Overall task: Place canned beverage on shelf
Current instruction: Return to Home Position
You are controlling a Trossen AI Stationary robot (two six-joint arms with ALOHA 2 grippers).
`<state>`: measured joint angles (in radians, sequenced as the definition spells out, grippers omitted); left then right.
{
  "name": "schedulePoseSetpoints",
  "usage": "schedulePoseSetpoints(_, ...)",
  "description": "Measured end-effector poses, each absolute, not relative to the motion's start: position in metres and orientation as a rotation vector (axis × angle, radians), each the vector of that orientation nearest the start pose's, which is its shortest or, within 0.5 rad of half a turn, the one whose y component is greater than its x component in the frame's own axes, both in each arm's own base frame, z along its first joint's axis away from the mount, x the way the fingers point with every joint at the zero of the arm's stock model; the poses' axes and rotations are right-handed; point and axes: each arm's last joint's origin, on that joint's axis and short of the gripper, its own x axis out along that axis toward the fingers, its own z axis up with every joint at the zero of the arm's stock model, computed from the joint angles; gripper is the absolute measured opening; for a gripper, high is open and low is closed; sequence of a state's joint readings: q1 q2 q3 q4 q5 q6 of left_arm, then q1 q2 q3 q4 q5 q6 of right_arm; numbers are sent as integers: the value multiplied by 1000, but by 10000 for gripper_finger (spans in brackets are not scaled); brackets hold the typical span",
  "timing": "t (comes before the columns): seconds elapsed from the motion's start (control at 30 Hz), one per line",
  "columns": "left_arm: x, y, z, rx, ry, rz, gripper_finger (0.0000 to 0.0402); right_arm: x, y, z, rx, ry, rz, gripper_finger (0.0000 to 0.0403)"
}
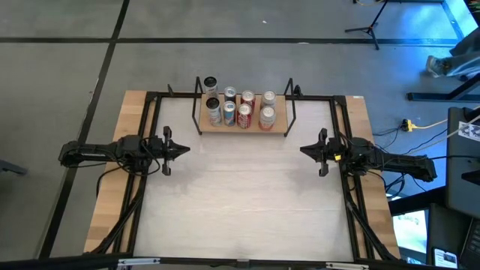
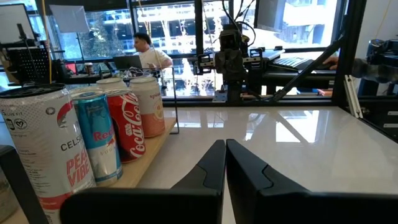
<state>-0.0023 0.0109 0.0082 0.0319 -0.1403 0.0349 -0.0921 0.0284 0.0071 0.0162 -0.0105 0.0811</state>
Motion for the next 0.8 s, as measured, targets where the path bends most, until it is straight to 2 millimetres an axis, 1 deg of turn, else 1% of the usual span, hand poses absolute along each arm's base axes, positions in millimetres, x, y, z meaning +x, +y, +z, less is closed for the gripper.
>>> schedulePoseSetpoints(0.8, 98, 4, 169, 32, -27, 139, 7, 99, -9, 165, 81, 2, -81, 21)
